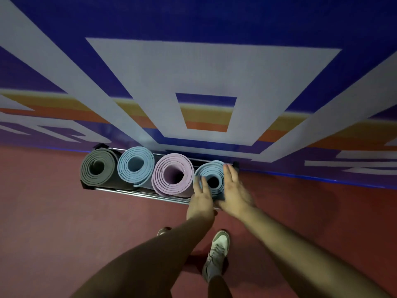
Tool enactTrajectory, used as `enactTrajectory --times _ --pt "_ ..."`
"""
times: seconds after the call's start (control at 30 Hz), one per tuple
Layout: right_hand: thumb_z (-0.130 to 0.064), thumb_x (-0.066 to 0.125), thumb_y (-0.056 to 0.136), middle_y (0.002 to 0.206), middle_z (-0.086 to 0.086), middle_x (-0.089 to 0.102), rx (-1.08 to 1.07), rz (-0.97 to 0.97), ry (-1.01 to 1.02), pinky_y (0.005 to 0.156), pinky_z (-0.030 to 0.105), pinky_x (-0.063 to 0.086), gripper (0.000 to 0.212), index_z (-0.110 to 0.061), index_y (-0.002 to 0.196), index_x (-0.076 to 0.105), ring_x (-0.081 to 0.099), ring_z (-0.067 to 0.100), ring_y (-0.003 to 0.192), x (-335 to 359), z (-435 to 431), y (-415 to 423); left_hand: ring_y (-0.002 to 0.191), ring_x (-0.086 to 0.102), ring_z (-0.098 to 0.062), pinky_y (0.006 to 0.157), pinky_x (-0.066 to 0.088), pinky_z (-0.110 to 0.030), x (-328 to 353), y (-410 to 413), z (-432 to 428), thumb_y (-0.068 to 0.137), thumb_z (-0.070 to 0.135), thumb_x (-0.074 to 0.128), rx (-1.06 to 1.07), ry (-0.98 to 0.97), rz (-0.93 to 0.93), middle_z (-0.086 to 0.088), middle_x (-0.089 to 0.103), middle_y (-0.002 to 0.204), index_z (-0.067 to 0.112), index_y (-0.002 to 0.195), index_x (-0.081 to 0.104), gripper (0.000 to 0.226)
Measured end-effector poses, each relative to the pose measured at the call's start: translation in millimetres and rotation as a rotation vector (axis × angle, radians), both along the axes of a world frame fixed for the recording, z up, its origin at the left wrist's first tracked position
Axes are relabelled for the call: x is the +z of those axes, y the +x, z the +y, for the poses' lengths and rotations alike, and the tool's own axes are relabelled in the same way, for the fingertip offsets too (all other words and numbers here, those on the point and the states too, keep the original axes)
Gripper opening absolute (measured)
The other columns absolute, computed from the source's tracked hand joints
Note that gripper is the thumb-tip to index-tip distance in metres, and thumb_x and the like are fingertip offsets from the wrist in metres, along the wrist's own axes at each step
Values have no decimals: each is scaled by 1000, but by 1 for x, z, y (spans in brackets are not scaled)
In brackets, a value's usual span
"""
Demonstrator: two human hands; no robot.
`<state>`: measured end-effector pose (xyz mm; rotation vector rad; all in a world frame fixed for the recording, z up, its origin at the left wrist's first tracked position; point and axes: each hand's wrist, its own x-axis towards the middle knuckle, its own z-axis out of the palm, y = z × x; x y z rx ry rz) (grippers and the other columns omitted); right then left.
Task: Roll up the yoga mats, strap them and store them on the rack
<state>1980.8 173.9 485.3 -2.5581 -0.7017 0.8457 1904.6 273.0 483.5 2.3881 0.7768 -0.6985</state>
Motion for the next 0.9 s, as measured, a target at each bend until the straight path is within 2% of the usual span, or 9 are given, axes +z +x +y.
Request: enactTrajectory --times 0.13,0.2,0.27,0.37,0.53,0.6,0.7,0.8,0.9 --pt "-51 89 56 162 10 -14 23 -85 -65 120 38 22 144 -12 156 -8 1 33 151 -16 6 0 127 48 -23 105 43 -33 -11 10 5 71 38 87 -101 149 61 -17 -29 159 8 153 -22 139" --pt "-61 85 53 162 15 -13 47 -165 -99 123 46 9 146 -13 156 -7 -13 34 150 -25 7 2 121 53 -23 102 45 -33 -15 15 8 67 43 88 -134 165 92 -18 -35 156 8 151 -25 145" --pt "-64 81 52 162 17 -11 53 -209 -134 122 48 8 144 -12 156 -4 -16 35 149 -34 11 4 120 54 -22 102 46 -33 -19 19 9 65 46 88 -145 160 92 -19 -40 153 9 150 -28 148" --pt "-46 84 53 160 21 13 42 -260 -117 111 50 35 126 -11 154 16 13 39 146 -53 22 -2 121 51 -22 102 44 -32 -34 16 10 65 49 87 -190 172 123 -22 -47 147 8 148 -32 151" --pt "-30 83 60 154 21 31 51 -320 -99 105 52 41 102 -13 147 33 33 41 137 -69 39 6 114 56 -26 96 45 -36 -46 25 23 66 51 85 -257 192 185 -28 -45 146 4 148 -32 150" --pt "-31 80 67 156 22 25 71 -305 -173 110 57 36 99 -13 150 30 28 42 139 -62 41 15 114 58 -30 96 46 -39 -34 34 24 65 52 86 -278 177 216 -28 -46 146 5 147 -33 152" --pt "-32 60 89 162 17 -10 139 -158 -313 121 53 9 93 -21 156 -4 1 39 148 -42 41 23 122 56 -32 99 47 -39 -17 37 25 70 50 84 -281 151 224 -26 -41 149 5 148 -30 144" --pt "-26 61 90 163 13 -12 180 -97 -356 122 48 3 98 -24 155 -13 -6 35 150 -2 42 27 143 34 -36 110 38 -43 7 31 33 79 39 80 -227 65 207 -20 -32 157 6 152 -24 131" --pt "-44 75 79 164 11 -8 273 -2 -365 122 46 7 118 -23 156 -12 -5 34 150 42 49 30 152 -6 -33 119 24 -48 39 31 44 89 42 70 -226 33 183 -16 -23 162 3 152 -20 117"
